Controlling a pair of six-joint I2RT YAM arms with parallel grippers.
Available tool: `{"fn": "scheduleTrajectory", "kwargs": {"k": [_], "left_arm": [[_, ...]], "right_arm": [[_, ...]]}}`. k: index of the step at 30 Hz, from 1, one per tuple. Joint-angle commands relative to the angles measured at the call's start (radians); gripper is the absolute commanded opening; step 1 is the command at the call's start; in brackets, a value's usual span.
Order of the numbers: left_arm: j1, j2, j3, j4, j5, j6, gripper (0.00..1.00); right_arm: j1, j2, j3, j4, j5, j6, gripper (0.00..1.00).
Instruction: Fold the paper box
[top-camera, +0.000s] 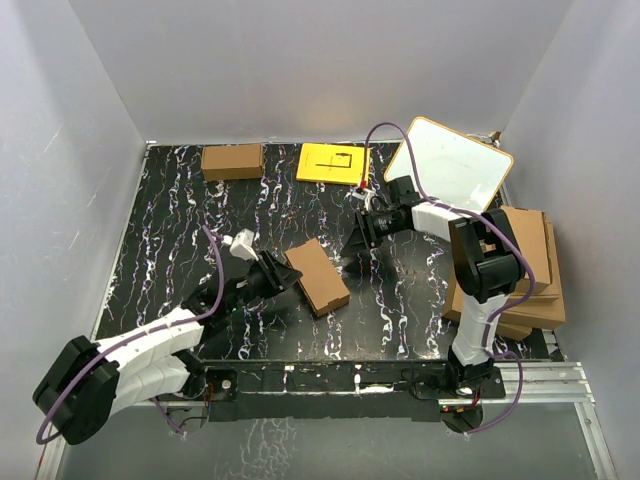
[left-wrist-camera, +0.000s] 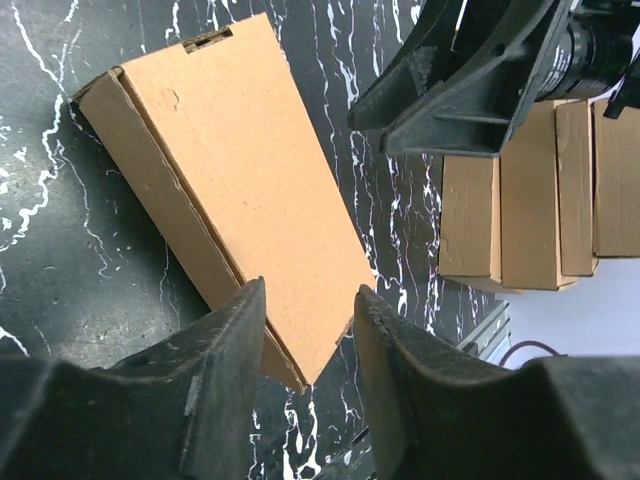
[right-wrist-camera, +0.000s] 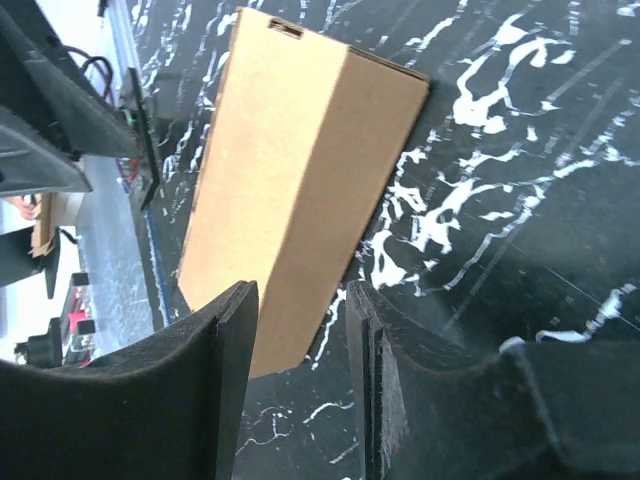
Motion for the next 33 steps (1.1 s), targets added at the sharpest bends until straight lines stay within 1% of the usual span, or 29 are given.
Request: {"fn": "scheduleTrajectory", "kwargs": {"k": [1, 5, 10, 16, 20, 21, 23, 24, 26, 29, 33], "left_arm": [[0.01, -0.056, -0.034, -0.071, -0.05, -0.008, 0.36], [0.011, -0.033, -0.037, -0.063, -0.036, -0.011, 0.31], [0.011, -0.018, -0.024, -0.058, -0.018, 0.001, 0.3], [0.012, -0.038, -0.066, -0.031, -0.026, -0.014, 0.35], [0.013, -0.05, -0.123, 0.053, -0.019, -0.044, 0.38], [0.014, -0.053, -0.134, 0.076, -0.016, -0.05, 0.38], [0.016, -0.055, -0.142, 0.101, -0.015, -0.056, 0.37], [0.015, -0.053, -0.14, 0.105, -0.018, -0.057, 0.33], [0.016, -0.028, -0.132, 0.122, -0.018, -0.052, 0.29], [0.016, 0.058, -0.093, 0.14, -0.005, -0.034, 0.21], [0.018, 0.222, -0.021, 0.22, 0.059, -0.006, 0.2]], "right_arm": [[0.038, 0.002, 0.009, 0.072, -0.123, 0.018, 0.46], [0.078, 0.044, 0.041, 0.038, -0.063, 0.001, 0.48], [0.084, 0.08, 0.063, -0.003, -0.016, -0.005, 0.48], [0.059, 0.103, 0.048, -0.003, 0.02, 0.019, 0.4], [0.032, 0.125, 0.038, -0.005, 0.016, 0.025, 0.31], [0.026, 0.127, 0.037, -0.007, 0.019, 0.025, 0.31], [0.015, 0.127, 0.035, -0.008, 0.033, 0.024, 0.31], [0.012, 0.125, 0.033, -0.008, 0.039, 0.023, 0.3], [0.006, 0.124, 0.035, -0.016, 0.052, 0.015, 0.31], [0.006, 0.123, 0.04, -0.032, 0.097, -0.005, 0.31], [0.005, 0.12, 0.051, -0.051, 0.123, -0.023, 0.3]]}}
